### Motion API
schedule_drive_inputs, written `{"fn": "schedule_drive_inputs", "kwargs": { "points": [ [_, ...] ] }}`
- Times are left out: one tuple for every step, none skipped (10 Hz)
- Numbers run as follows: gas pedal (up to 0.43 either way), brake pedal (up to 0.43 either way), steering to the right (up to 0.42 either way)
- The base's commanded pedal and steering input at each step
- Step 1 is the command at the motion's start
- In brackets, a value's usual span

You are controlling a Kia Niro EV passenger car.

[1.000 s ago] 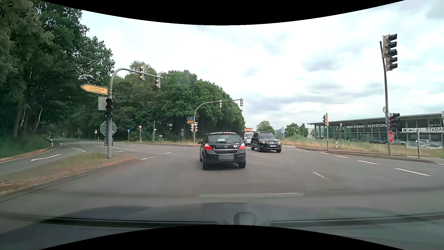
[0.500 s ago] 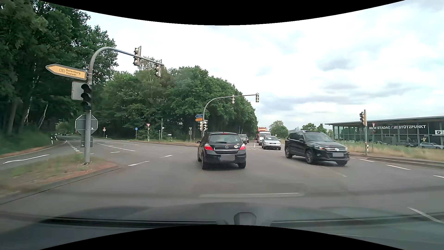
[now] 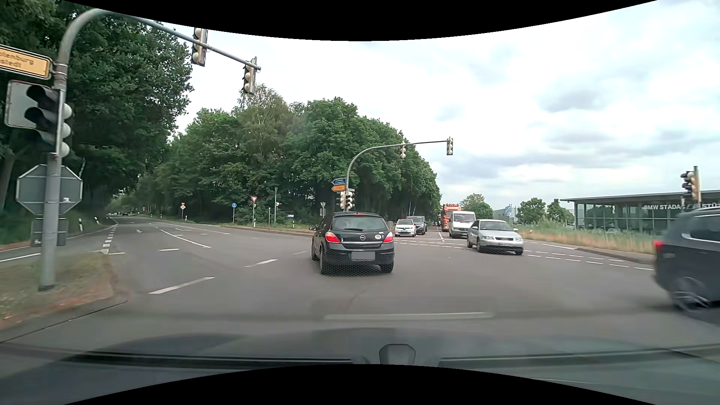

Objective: Follow the waypoints while adhering to traffic rules and regulations

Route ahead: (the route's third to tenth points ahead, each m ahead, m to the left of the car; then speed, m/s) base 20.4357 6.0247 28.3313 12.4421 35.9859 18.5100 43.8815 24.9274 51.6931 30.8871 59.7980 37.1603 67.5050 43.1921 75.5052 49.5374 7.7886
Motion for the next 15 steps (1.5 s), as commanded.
{"fn": "schedule_drive_inputs", "kwargs": {
  "points": [
    [0.209,0.0,-0.075],
    [0.209,0.0,-0.076],
    [0.209,0.0,-0.081],
    [0.209,0.0,-0.085],
    [0.197,0.0,-0.088],
    [0.189,0.0,-0.094],
    [0.189,0.0,-0.098],
    [0.189,0.0,-0.1],
    [0.189,0.0,-0.1],
    [0.209,0.0,-0.102],
    [0.209,0.0,-0.107],
    [0.209,0.0,-0.109],
    [0.209,0.0,-0.11],
    [0.22,0.0,-0.114],
    [0.228,0.0,-0.118]
  ]
}}
